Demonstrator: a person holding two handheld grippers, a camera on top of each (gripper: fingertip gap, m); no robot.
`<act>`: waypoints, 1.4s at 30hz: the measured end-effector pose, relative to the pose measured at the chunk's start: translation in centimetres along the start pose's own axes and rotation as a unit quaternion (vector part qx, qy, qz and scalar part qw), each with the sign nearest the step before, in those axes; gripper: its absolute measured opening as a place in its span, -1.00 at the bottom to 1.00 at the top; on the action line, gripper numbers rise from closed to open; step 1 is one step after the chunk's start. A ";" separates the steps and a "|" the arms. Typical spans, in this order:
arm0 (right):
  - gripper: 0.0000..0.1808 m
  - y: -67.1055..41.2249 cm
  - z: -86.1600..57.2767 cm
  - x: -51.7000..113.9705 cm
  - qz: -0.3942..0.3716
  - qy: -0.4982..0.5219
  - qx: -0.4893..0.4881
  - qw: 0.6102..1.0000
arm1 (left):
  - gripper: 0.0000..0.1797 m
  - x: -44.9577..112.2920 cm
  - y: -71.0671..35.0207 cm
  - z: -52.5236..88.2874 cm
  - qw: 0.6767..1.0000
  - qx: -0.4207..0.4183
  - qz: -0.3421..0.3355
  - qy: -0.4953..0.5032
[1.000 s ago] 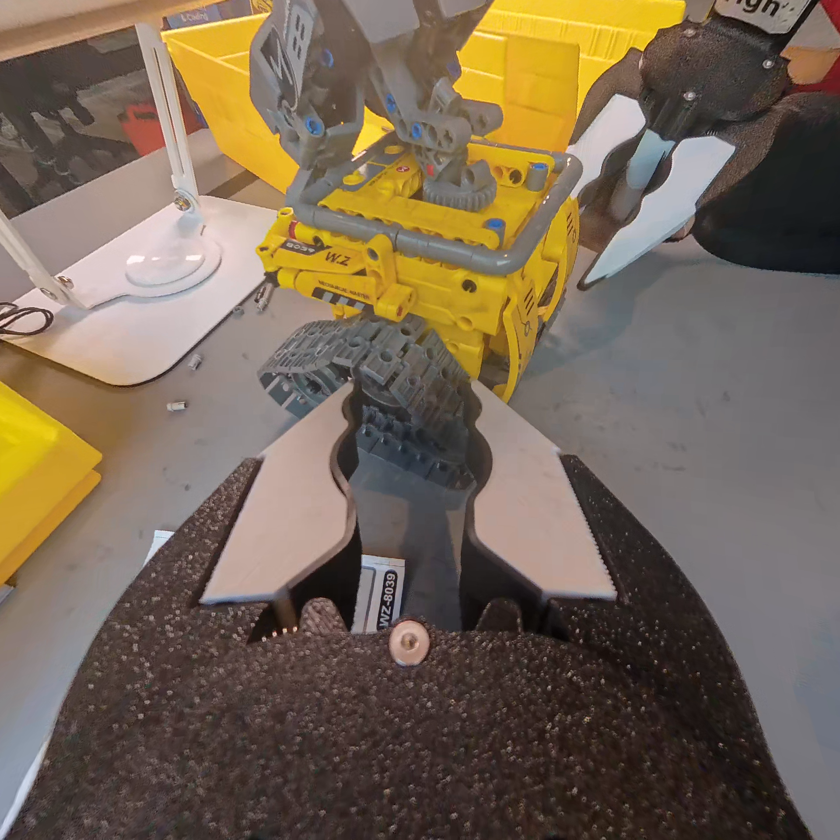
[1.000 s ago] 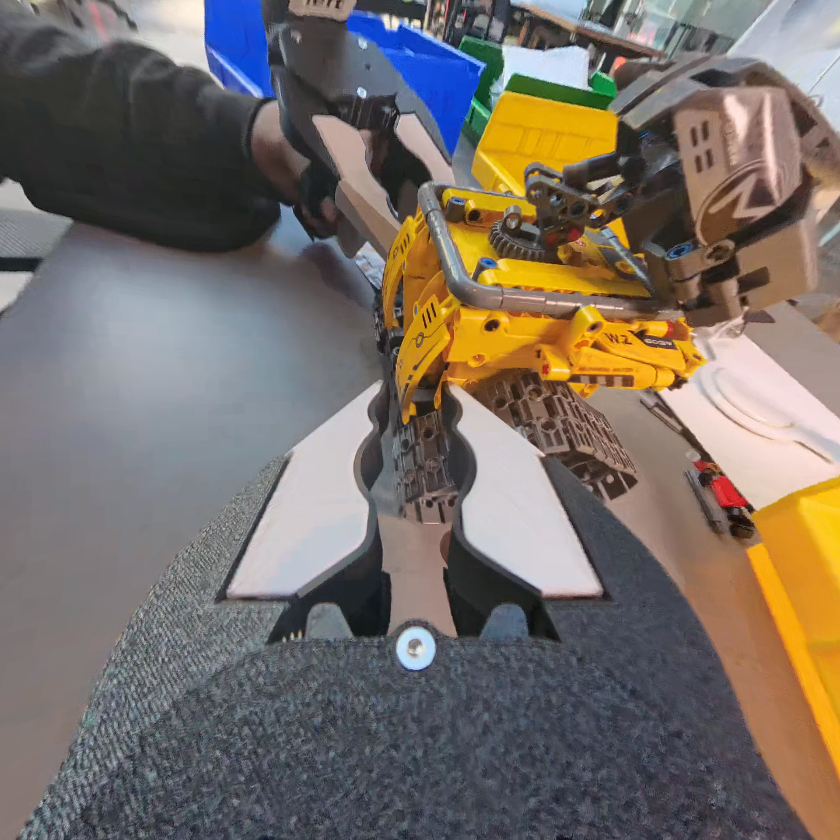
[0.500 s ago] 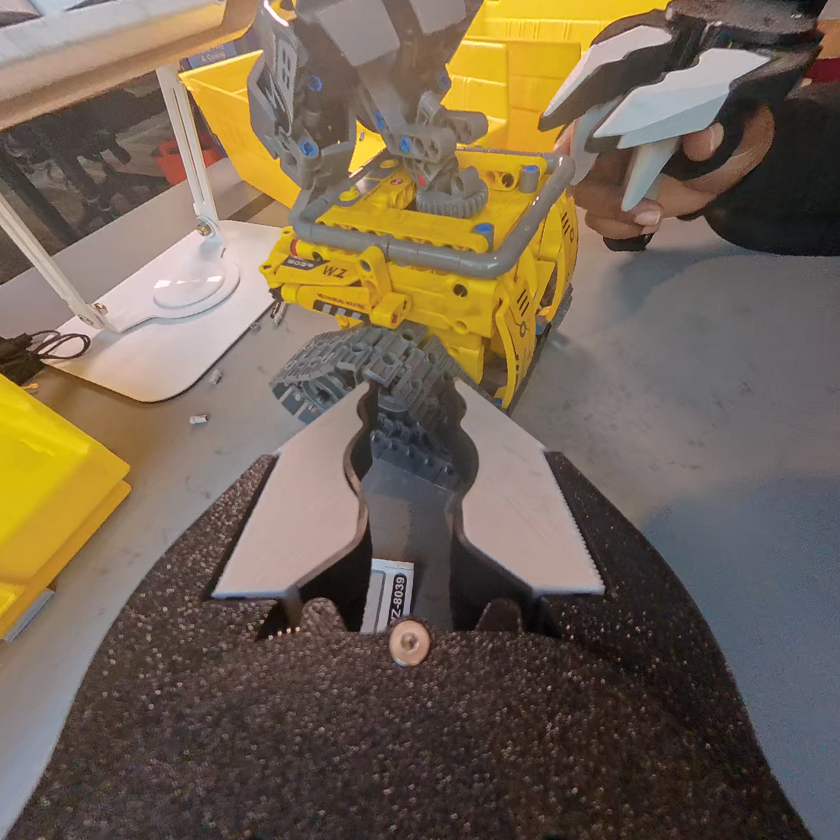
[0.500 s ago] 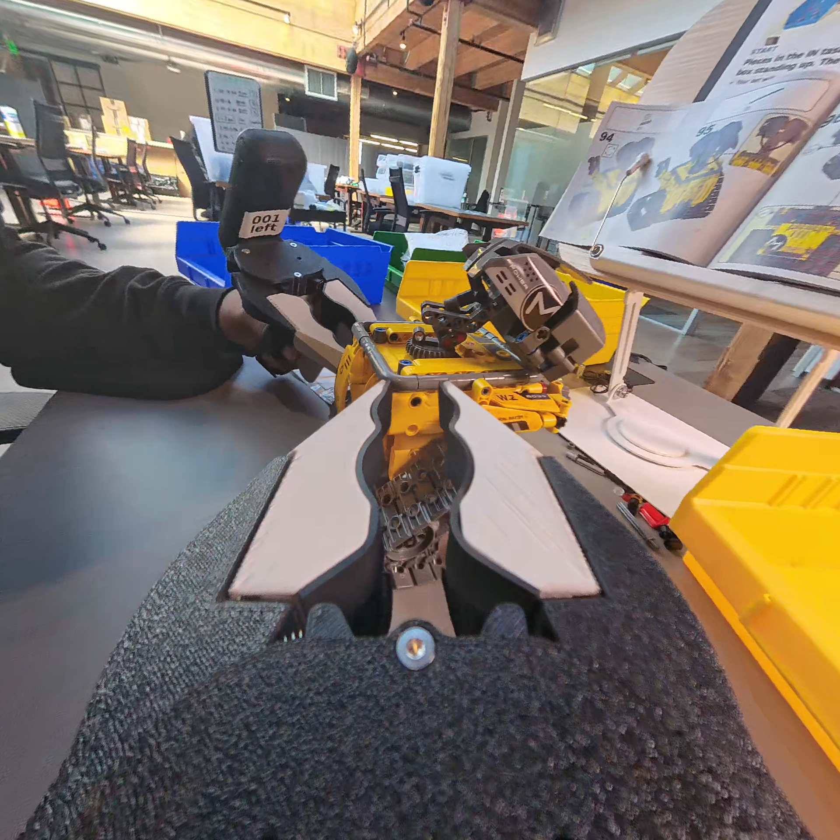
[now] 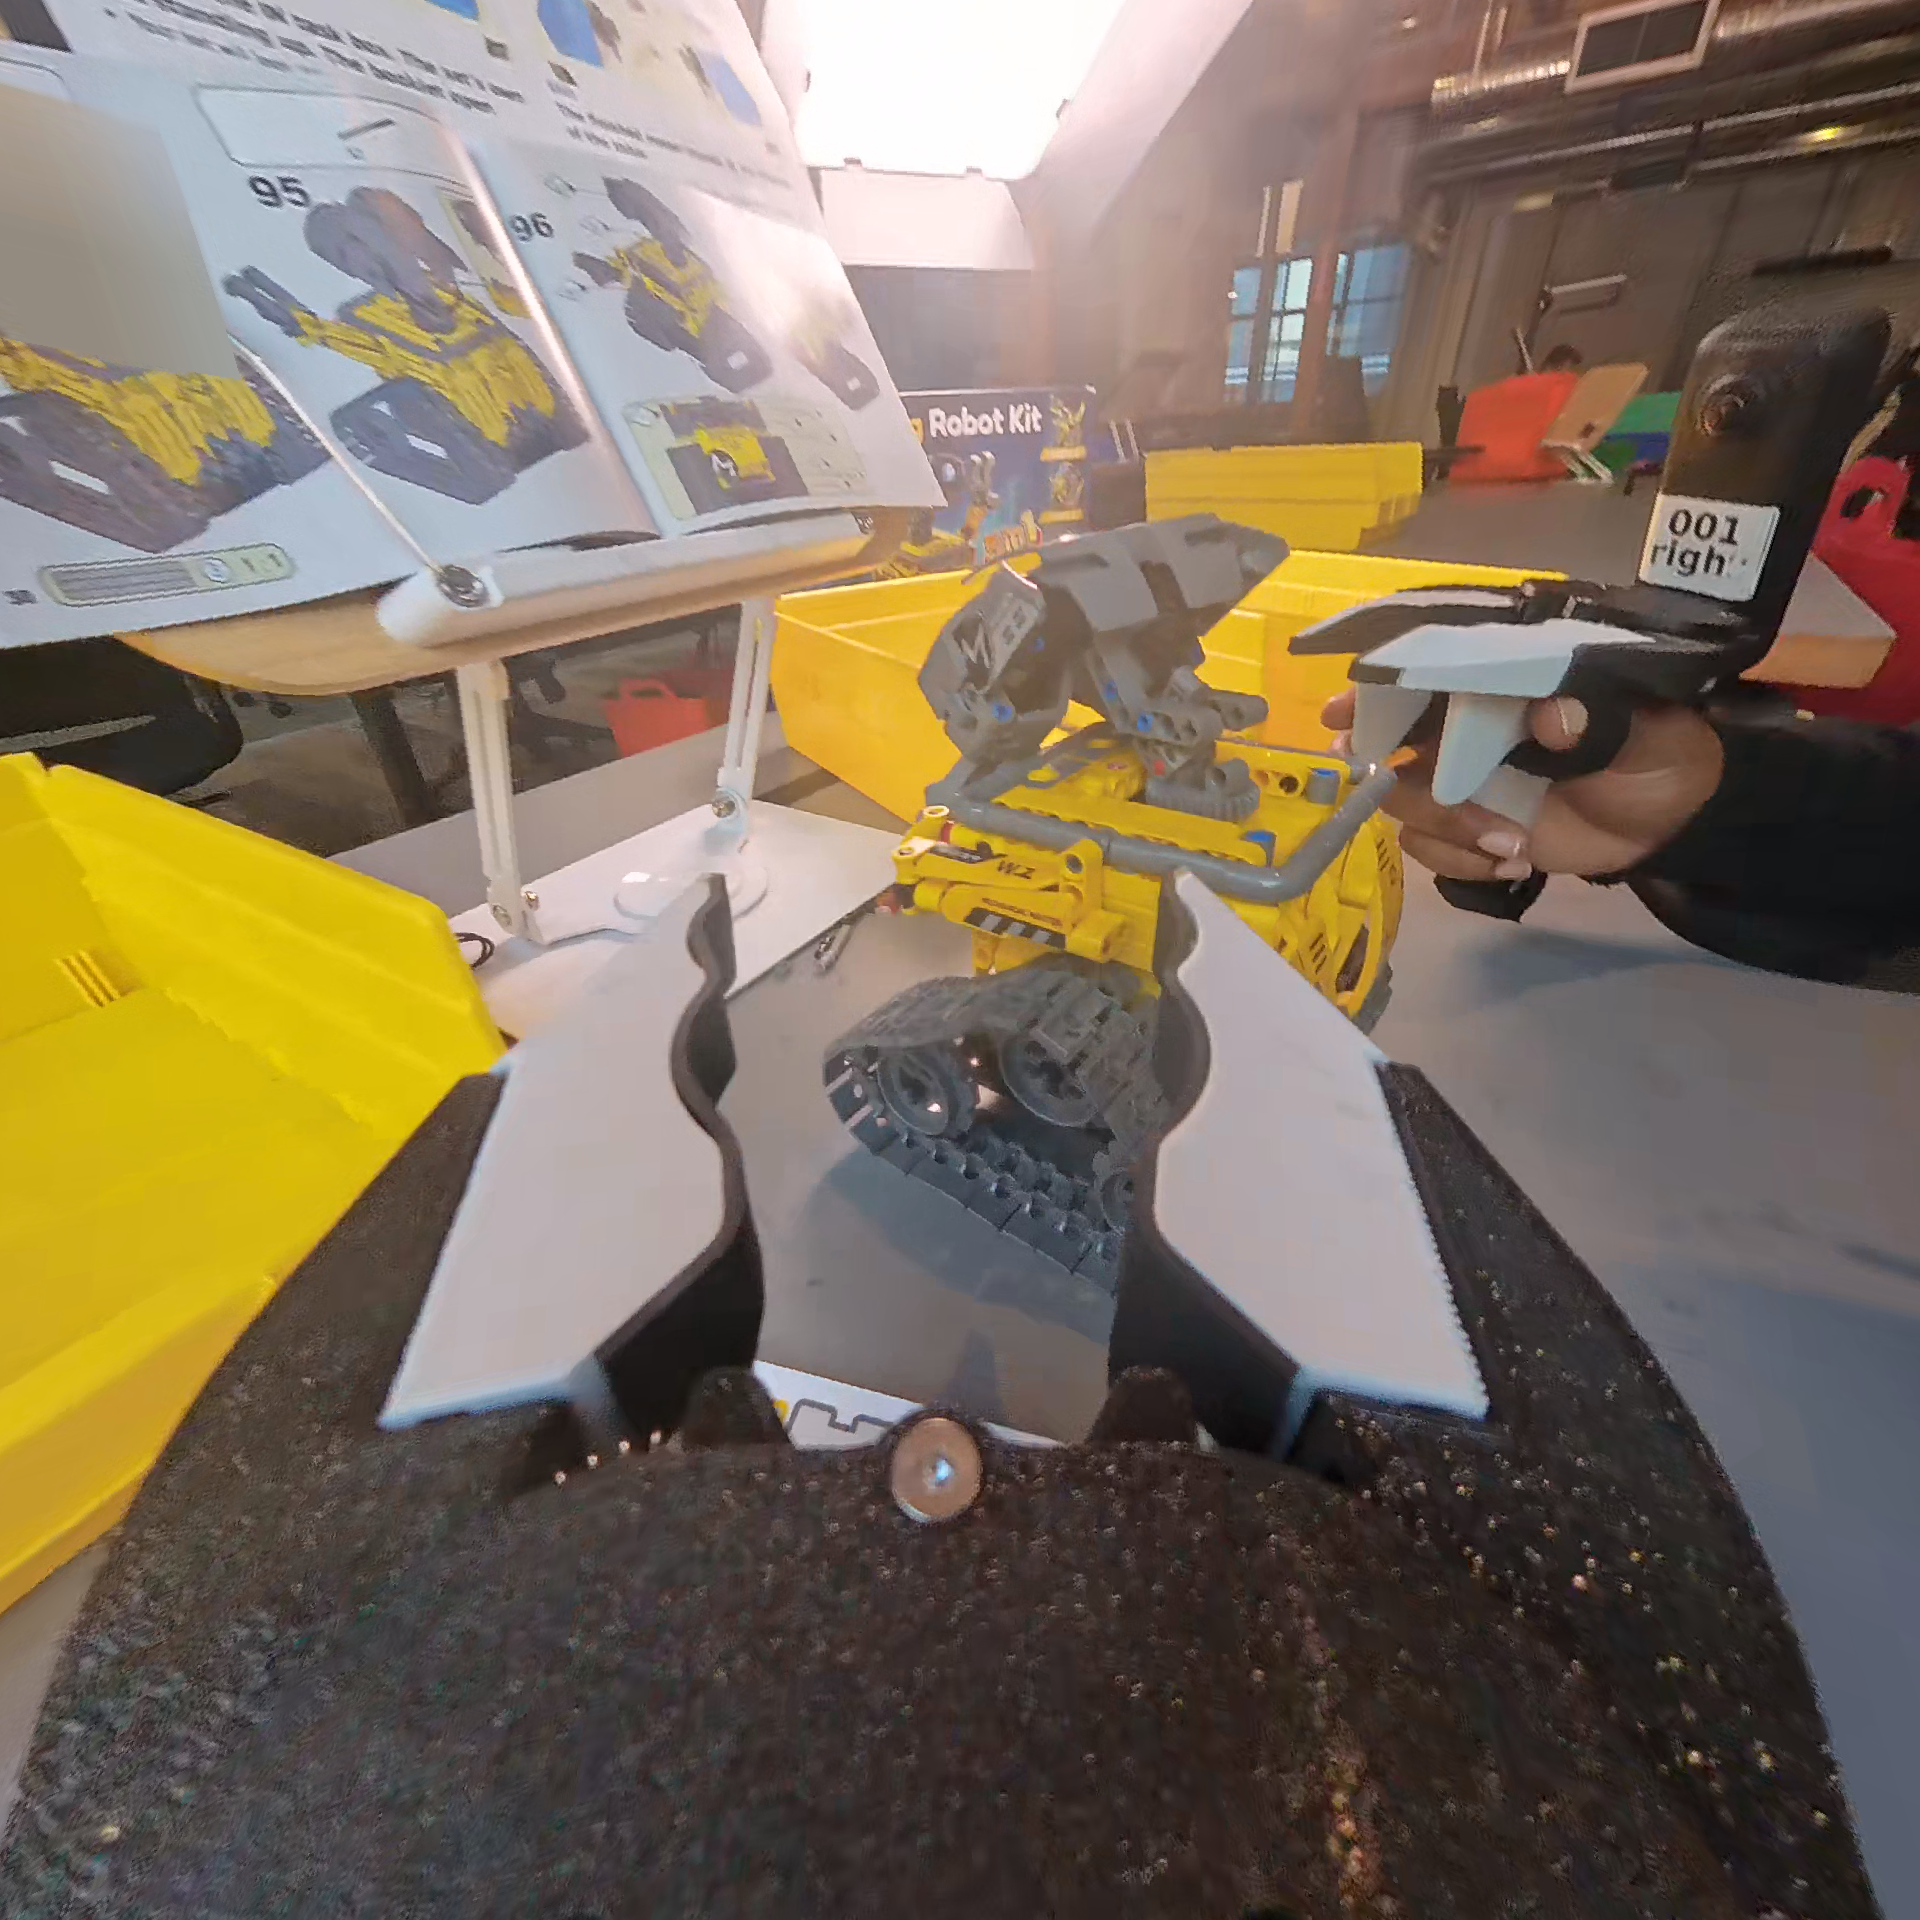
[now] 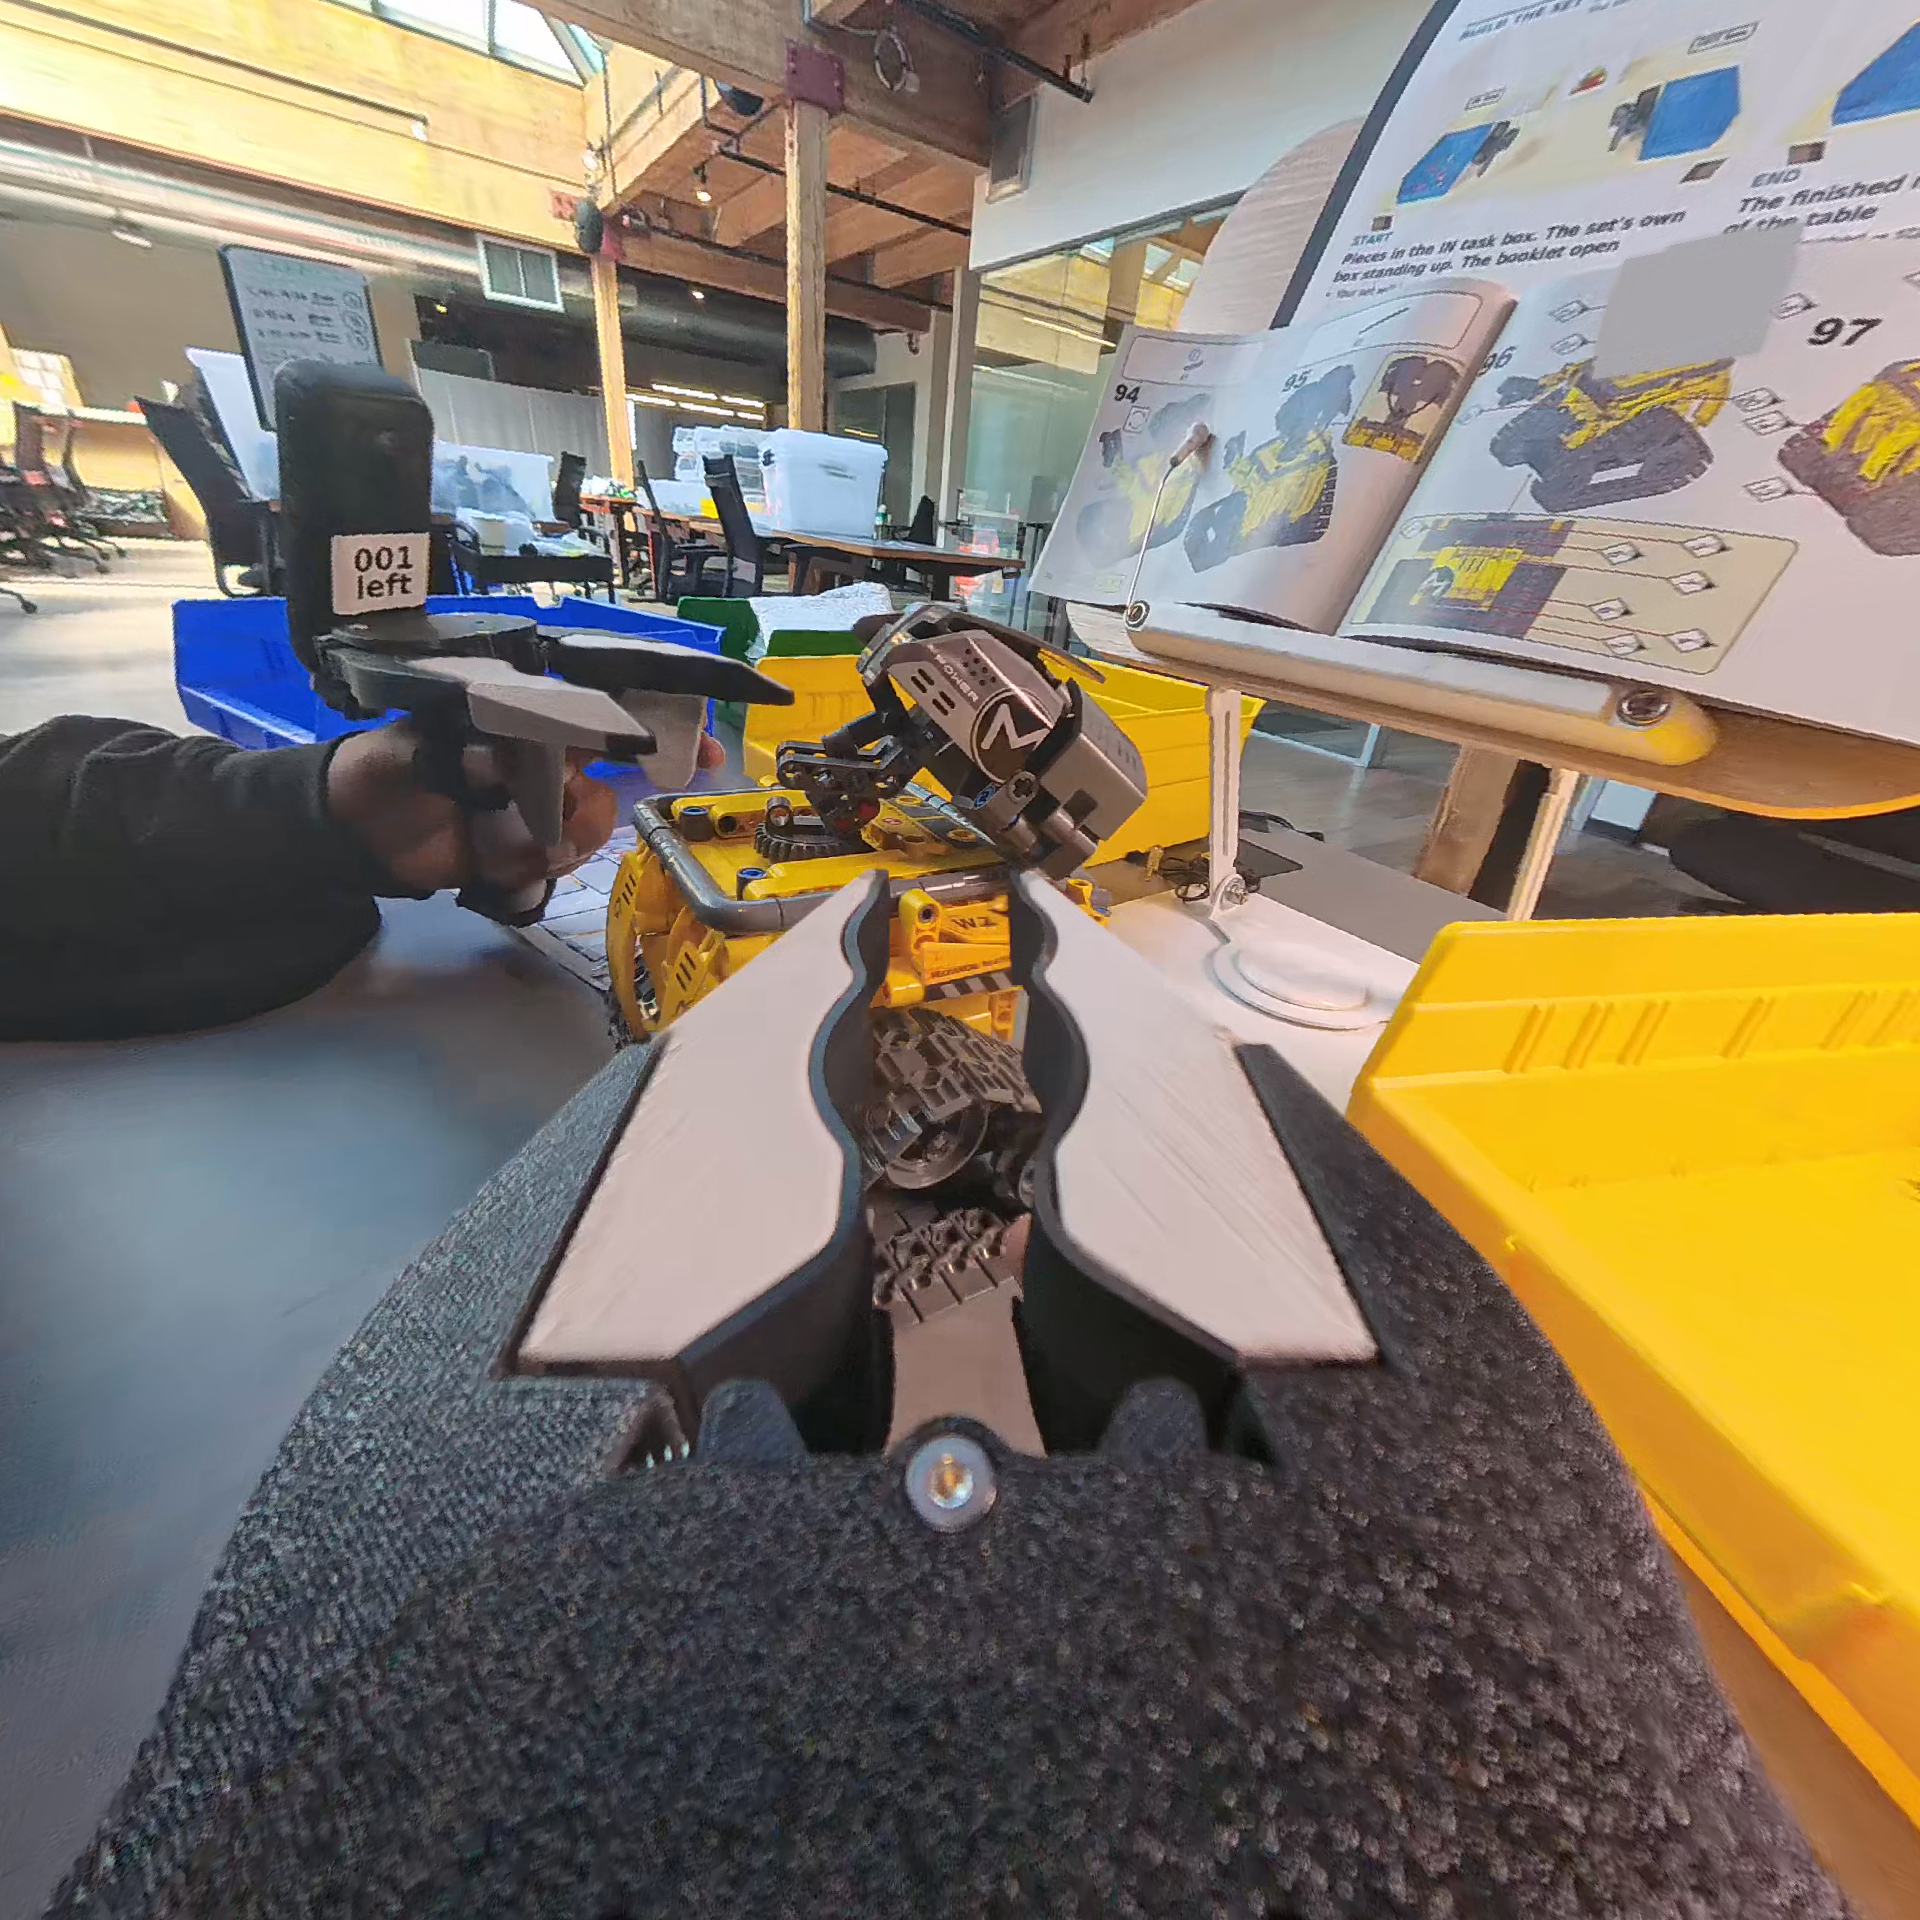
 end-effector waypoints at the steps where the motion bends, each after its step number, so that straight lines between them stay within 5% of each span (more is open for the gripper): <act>1: -0.76 0.1 -0.3 -0.1 -0.001 0.005 0.004 1.000 | -0.05 -0.1 -0.2 0.4 1.000 -0.009 -0.009 -0.008; 5: -0.76 0.2 -1.1 -0.2 -0.004 0.021 0.023 1.000 | 0.01 -0.6 -0.5 1.8 0.998 -0.025 -0.019 -0.052; 16: -0.72 1.1 -5.0 0.8 0.015 0.117 0.023 0.993 | -0.62 -2.5 -2.0 4.2 0.987 -0.051 -0.080 -0.131; 21: -0.64 -4.2 -10.9 3.7 0.017 0.224 -0.103 0.969 | -0.63 -2.5 -1.8 4.2 0.986 -0.069 -0.064 -0.137; 26: 0.07 -6.7 -17.5 10.6 0.091 0.278 -0.183 0.938 | -0.63 -1.9 -1.9 2.7 0.989 -0.027 -0.051 -0.135; 29: 0.29 -5.0 -19.7 14.2 0.163 0.290 -0.175 0.927 | -0.63 -1.7 -1.9 2.1 0.990 0.004 -0.044 -0.136; 33: 0.23 -4.6 -19.9 15.4 0.164 0.305 -0.156 0.925 | -0.65 -1.8 -1.8 2.2 0.988 0.038 -0.031 -0.145; 42: -0.66 -5.3 -16.1 15.3 0.119 0.206 -0.235 0.942 | -0.66 0.1 -1.3 2.5 0.993 0.003 -0.013 -0.118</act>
Point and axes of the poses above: each gripper's, where its closed fingertips meet, x out along the fingers, y out of its underside, z = x × y across the jaws, the point moved 4 cm from there along -x, back along the fingers, and after that the axes turned 3 degrees about -x, right-handed, at the moved point
